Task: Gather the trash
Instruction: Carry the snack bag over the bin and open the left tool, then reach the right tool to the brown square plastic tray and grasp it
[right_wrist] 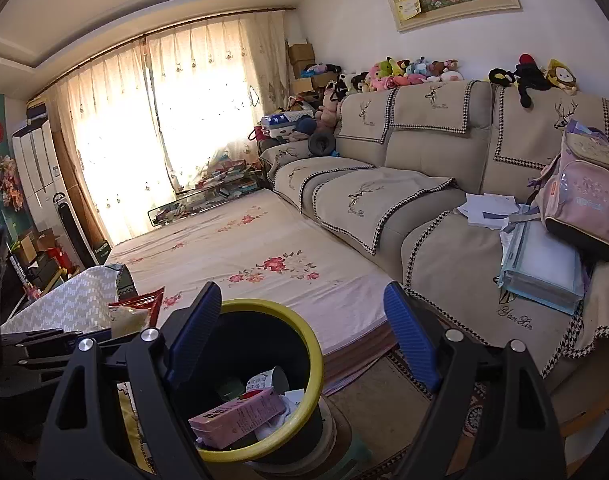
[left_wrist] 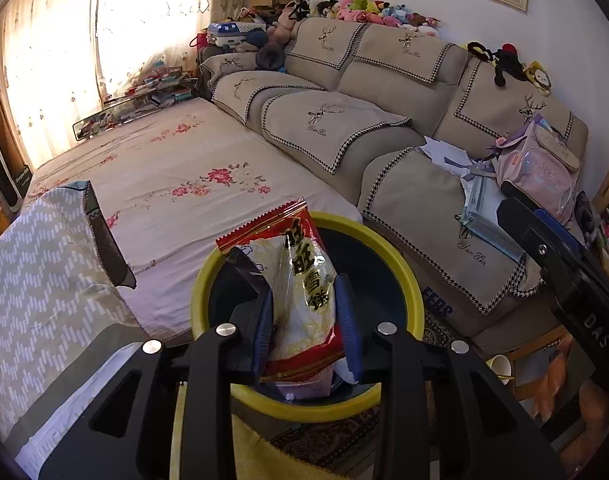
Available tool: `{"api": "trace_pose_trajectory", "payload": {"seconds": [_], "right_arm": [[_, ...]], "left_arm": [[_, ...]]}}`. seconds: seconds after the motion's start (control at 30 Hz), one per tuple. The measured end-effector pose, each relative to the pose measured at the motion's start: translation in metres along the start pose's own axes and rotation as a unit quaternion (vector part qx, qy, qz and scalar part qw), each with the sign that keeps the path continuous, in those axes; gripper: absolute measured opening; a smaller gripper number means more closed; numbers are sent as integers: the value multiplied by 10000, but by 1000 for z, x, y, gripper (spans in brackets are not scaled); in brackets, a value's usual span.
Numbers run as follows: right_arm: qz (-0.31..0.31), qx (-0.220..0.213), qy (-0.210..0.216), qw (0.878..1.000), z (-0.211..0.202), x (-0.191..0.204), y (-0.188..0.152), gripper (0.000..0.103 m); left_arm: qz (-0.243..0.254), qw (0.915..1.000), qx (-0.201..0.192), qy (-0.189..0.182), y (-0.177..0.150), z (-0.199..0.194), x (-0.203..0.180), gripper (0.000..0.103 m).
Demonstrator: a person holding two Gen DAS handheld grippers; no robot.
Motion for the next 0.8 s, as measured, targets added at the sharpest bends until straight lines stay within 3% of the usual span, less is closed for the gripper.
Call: {"api": "trace_pose_trajectory", "payload": {"seconds": [0.07, 0.1, 0.17, 0.23, 0.33, 0.5, 0.63, 0.8], "right_arm": [[-1, 3, 5, 10000, -1, 1, -1, 79], [2, -2, 3, 10000, -1, 1, -1, 79], [16, 4, -25, 10000, -1, 1, 0, 79], [16, -2, -71, 10000, -2, 0, 1, 79], [17, 5, -118, 9999, -2, 0, 1, 79], [-11, -11, -79, 10000, -6, 5, 0, 79], [-129, 15, 27, 9999, -7, 16, -1, 79], [-373, 253, 327, 9984, 3, 43, -12, 79]], "left_arm": [[-44, 10000, 11, -55, 7, 10, -3, 40], [-62, 10000, -5, -49, 10, 13, -4, 50], [-127, 9999, -42, 16, 16, 21, -2, 57], [-200, 9998, -73, 23, 16, 22, 3, 69], [-285, 9995, -142, 32, 11, 17, 9, 80], [-378, 9990, -249, 12, 4, 2, 20, 84], [-569, 9960, -678, 129, -11, -34, 33, 89], [-1058, 9864, -1217, 318, -53, -92, 60, 94]]}}
Point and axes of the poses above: each gripper's, at about its wrist camera, not at the fingertips, and z roughly the way its jaws point, x to its left, y to its top, the point moved 2 cm from there along z, roughly the way its jaws point, and after that the axes turned 13 degrees about x, right-handed, at the moved point
